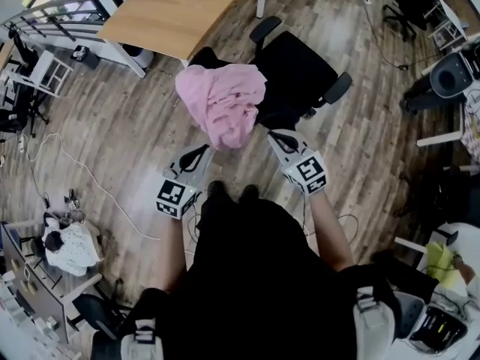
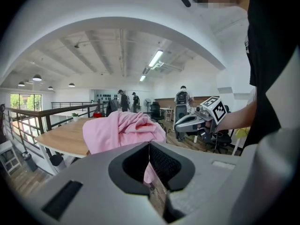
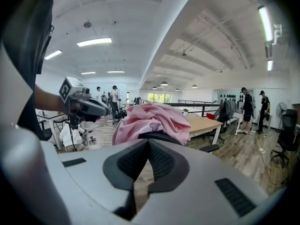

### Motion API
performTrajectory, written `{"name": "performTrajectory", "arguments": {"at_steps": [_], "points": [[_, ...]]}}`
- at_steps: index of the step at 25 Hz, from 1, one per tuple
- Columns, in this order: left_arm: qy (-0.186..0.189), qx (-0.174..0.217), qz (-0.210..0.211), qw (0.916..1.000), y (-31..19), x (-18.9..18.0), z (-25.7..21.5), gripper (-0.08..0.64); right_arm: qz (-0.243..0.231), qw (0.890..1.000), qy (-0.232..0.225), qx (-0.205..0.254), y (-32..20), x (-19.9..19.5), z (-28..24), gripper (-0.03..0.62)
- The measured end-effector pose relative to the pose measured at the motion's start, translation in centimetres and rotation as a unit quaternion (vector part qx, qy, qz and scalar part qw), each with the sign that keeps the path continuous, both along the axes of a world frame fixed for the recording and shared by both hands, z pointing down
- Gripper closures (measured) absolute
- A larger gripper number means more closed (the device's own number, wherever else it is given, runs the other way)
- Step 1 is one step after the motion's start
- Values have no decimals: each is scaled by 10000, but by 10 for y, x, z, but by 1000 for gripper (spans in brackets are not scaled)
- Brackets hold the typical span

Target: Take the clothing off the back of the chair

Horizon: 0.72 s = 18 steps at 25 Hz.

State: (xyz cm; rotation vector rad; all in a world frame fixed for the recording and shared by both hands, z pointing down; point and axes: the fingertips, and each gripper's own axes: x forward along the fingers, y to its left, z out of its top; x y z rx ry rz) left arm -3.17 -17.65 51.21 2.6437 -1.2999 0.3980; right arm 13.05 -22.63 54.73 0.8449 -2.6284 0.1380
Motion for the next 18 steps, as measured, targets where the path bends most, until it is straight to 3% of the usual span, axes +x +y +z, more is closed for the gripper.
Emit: {"name": "performTrajectory", "arguments": {"at_steps": [5,10,13,15,18], "points": [[83,-93,-96,9999,-17,-28,5,557,25,10000,23,72,-20,-19,-5,594],[113,-86,127,9998,-43,-43,6,557,-28,9997,-23,222,-37,-36,-14,579],[120,-38,251,9996,-62,-44,3,557,-194,9992,-73,339,-46,-43,-22,506],[160,-68,312,9994,-71,-48,5,557,-80,9995,-50,293,-56,-47,-23,415],[206,-230,413,9987,-82,-58,12,557,111,9995,-2,305,-77,-51,-29,230]]}}
